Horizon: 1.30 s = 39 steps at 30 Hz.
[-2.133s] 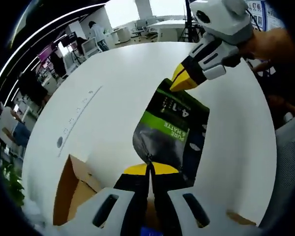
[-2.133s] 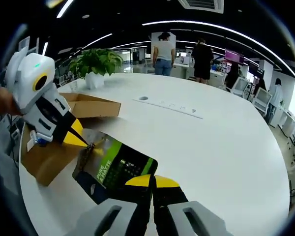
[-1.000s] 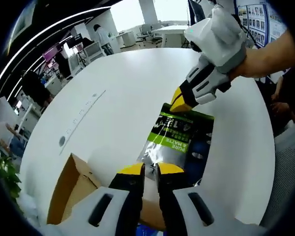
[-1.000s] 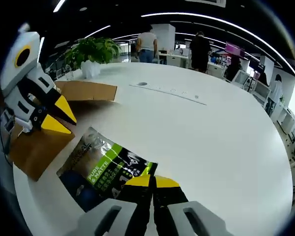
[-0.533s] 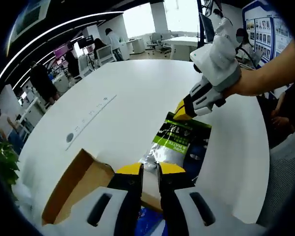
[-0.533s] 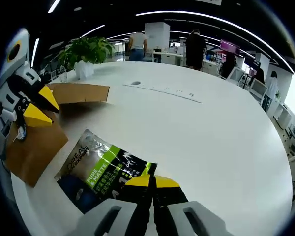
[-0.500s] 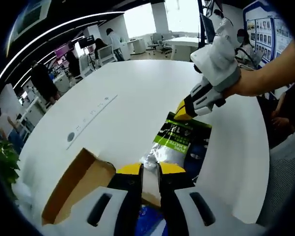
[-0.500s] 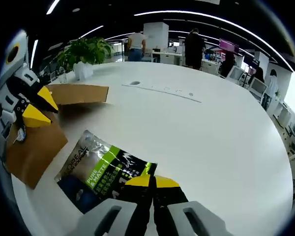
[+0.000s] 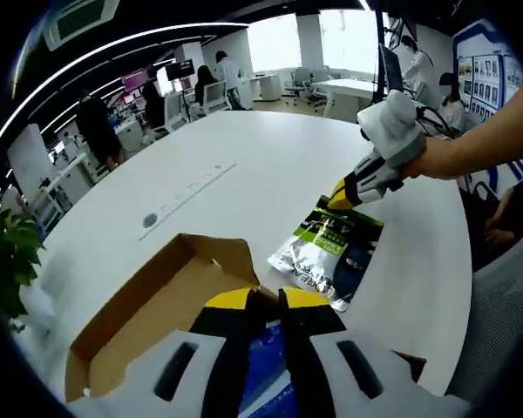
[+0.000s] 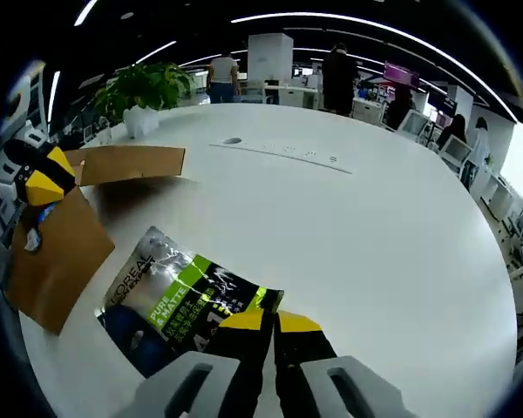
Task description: Operate the shoe box by opening the lid, removing the specified soft item, and placing it in the target area until the item is outside and the box remains undamaged.
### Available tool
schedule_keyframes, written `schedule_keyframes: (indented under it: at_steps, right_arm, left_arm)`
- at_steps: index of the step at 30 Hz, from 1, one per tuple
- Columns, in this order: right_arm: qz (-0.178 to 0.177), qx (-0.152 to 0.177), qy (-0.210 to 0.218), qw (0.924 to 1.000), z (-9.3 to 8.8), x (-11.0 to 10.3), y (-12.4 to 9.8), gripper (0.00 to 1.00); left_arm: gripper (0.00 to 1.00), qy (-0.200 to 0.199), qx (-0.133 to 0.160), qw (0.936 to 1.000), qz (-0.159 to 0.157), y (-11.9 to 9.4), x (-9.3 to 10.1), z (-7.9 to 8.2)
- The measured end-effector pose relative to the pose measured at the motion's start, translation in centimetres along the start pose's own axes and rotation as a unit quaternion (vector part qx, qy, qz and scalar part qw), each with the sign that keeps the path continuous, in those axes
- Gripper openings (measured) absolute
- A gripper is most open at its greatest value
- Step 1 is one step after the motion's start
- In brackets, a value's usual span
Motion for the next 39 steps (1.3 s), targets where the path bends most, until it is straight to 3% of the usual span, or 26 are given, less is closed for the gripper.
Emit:
schedule_keyframes:
  at_steps: [11, 25, 39]
  right_arm:
    - [-0.004, 0.011, -0.013, 0.9999, 0.4, 0.4, -0.8, 0.01]
    - [0.011, 0.044, -0.045, 0.9980, 2.5, -0.4, -2.7, 0.08]
    - [0.059, 0.077, -0.091, 0.9911, 3.6, -3.5, -4.9, 0.16]
  left_arm:
    - [0.11, -0.022, 0.008, 0.9993, 0.027, -2.9, -2.0, -1.2]
    - [0.13, -0.064, -0.007, 0.9947, 0.080, -8.0, -5.4, -5.1]
    - [0.18, -0.095, -0.032, 0.9889, 0.110, -11.6, -6.6, -8.7]
Point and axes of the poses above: the point that each gripper's makers call its tool centre point, and the gripper's own axes: y roughly forward along the fingers, x roughly to its right, z roughly out of its top, the point moved 7 cm from there along -y, roughly backward along the fingers, and after that the axes turned 3 degrees about -y, right-handed, at the moved point
